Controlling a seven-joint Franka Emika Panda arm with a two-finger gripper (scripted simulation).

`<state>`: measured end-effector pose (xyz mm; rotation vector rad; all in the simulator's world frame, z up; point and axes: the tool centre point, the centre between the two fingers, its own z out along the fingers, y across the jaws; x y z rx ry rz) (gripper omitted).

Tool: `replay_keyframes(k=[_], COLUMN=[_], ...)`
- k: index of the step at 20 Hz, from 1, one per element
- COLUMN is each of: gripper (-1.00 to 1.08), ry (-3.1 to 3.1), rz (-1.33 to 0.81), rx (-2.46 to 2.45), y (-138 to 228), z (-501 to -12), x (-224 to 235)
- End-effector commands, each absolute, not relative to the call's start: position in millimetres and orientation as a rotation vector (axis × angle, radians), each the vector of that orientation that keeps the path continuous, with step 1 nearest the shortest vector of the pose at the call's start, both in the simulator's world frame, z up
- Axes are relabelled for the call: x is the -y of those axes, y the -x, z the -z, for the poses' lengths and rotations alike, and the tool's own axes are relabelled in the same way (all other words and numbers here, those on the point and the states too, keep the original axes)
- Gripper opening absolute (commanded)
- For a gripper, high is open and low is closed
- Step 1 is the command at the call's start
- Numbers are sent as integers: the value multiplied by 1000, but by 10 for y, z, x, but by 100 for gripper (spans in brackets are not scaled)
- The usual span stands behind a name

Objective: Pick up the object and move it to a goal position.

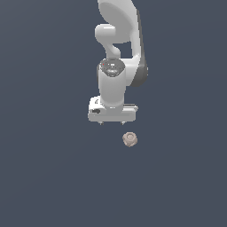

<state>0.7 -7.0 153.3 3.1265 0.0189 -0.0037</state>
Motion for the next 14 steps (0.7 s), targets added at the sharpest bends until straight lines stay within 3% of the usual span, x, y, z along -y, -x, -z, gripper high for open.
replay_keyframes(k=[1, 14], gripper=[100, 100], ry=[-3126, -3148], rz=[4, 24], rx=[-19, -87], y=[-8, -5], z=[-1533, -1505], x=[70, -108])
